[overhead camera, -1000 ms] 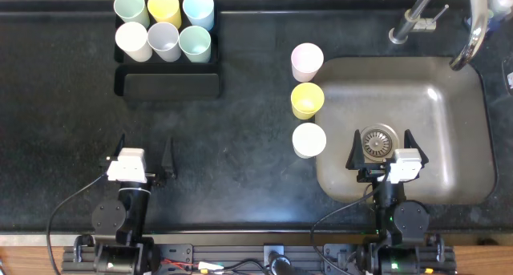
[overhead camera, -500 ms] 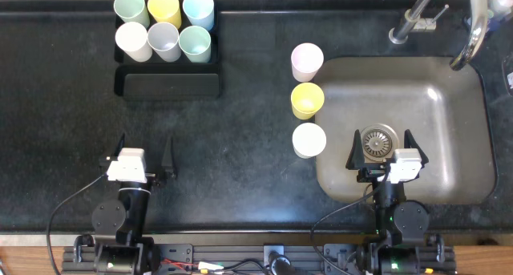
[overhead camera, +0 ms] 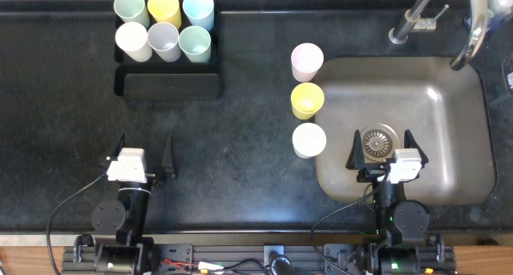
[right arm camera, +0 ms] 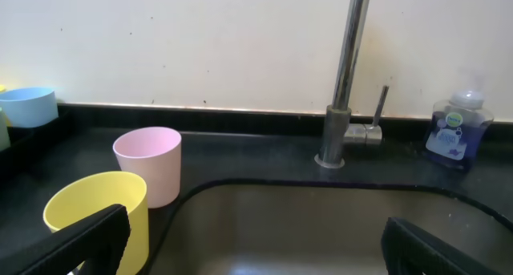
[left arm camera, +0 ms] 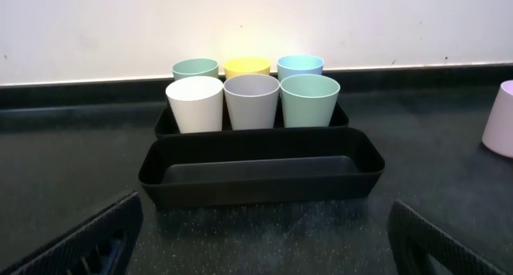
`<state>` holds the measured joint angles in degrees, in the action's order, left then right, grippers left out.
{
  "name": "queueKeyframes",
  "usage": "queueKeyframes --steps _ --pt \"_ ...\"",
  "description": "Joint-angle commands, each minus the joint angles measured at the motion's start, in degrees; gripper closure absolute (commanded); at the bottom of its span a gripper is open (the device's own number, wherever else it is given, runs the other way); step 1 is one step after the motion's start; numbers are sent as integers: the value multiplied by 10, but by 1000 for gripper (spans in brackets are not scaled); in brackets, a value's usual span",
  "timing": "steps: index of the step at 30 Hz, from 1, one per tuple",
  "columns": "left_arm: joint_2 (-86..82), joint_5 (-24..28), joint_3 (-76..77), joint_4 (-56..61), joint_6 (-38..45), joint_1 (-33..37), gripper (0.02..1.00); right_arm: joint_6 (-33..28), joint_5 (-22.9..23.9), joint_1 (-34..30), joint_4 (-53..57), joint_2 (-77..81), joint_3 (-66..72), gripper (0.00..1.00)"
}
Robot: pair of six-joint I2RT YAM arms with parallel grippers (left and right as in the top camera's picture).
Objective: Store Cups
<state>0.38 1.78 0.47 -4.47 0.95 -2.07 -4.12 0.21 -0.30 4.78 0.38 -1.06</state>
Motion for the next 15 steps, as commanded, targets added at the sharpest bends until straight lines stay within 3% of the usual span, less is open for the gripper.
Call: queueKeyframes --steps 1,7,11,15 --pt "-2 6 0 -2 -10 -2 18 -2 -4 -1 -3 -1 8 5" --pt "-2 -2 1 -4 -25 -3 18 -2 -4 -1 -3 -1 8 5" --pt "42 -2 71 -46 -163 -3 18 -2 -4 -1 -3 -1 7 5" --pt "209 8 250 -142 -256 -4 18 -2 -4 -1 -3 -1 8 3"
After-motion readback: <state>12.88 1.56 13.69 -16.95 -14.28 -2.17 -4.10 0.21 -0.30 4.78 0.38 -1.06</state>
